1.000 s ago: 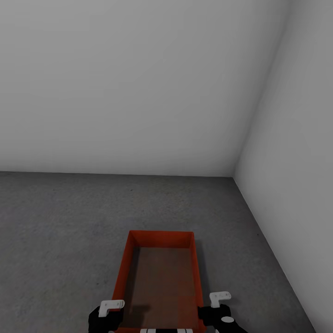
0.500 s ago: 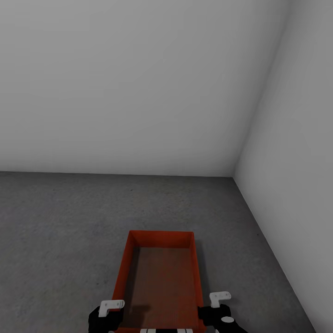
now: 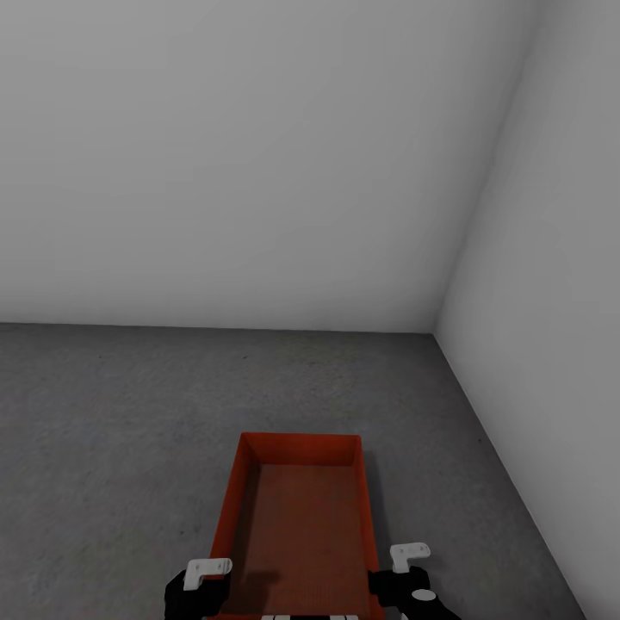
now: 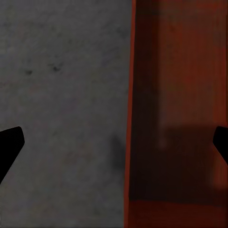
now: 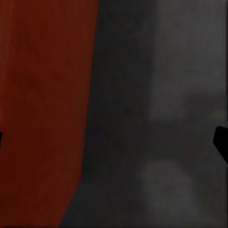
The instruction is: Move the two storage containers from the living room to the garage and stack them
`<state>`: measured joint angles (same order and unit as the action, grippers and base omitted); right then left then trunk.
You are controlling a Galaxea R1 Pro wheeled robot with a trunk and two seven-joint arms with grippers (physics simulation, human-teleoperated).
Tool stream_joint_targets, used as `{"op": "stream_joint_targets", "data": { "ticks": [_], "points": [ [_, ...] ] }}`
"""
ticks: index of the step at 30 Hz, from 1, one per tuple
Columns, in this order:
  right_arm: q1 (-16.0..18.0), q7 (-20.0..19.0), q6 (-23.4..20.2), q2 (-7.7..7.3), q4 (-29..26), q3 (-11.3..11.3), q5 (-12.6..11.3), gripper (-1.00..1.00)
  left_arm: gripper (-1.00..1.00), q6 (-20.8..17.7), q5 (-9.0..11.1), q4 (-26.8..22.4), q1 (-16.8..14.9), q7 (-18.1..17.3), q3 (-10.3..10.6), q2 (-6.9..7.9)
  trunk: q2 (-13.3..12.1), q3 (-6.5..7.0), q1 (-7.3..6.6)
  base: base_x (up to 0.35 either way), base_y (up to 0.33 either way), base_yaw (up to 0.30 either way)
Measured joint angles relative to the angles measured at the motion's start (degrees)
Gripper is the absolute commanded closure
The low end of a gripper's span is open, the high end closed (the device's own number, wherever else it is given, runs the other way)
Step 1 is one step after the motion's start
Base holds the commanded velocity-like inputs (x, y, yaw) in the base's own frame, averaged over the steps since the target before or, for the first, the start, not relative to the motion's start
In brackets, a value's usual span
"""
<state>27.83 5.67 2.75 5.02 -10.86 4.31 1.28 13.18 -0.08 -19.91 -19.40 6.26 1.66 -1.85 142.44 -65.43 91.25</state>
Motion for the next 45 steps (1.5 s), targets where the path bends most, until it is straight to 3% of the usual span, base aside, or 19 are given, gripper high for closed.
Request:
{"op": "stream_joint_targets", "data": {
  "ticks": [45],
  "points": [
    [0.0,0.0,0.0,0.0,0.1,0.0,0.0,-1.0,-1.0,0.0,0.0,0.0,0.0,0.0,0.0,-0.08,-18.0,8.08,-9.88,0.0,0.0,0.0]
  ]
}}
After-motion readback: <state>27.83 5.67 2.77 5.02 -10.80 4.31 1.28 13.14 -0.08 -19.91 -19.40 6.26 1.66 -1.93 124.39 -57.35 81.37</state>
